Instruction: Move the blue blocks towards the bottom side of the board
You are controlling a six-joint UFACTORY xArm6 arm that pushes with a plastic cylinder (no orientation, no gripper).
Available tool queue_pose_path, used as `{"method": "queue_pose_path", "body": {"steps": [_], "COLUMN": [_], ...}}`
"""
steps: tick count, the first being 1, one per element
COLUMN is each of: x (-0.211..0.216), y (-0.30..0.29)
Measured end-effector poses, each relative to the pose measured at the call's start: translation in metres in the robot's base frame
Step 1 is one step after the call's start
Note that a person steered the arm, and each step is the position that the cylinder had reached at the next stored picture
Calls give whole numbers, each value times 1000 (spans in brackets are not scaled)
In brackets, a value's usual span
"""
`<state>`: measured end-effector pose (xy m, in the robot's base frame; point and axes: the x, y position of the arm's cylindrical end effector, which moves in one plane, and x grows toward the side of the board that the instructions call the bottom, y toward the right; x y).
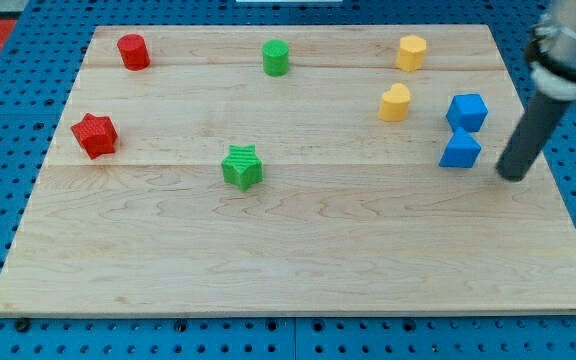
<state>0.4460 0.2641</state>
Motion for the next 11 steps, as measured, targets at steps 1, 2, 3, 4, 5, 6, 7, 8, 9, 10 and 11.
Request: {"method": "queue_pose_path", "body": {"steps": [1, 2, 3, 4, 5, 6, 7, 8, 9, 10, 11], "x": [-80, -116, -112, -112, -112, -103, -86, -66, -51, -28, 6], "y": [9, -11, -34, -37, -38, -38, -38, -47, -66, -69, -88]}}
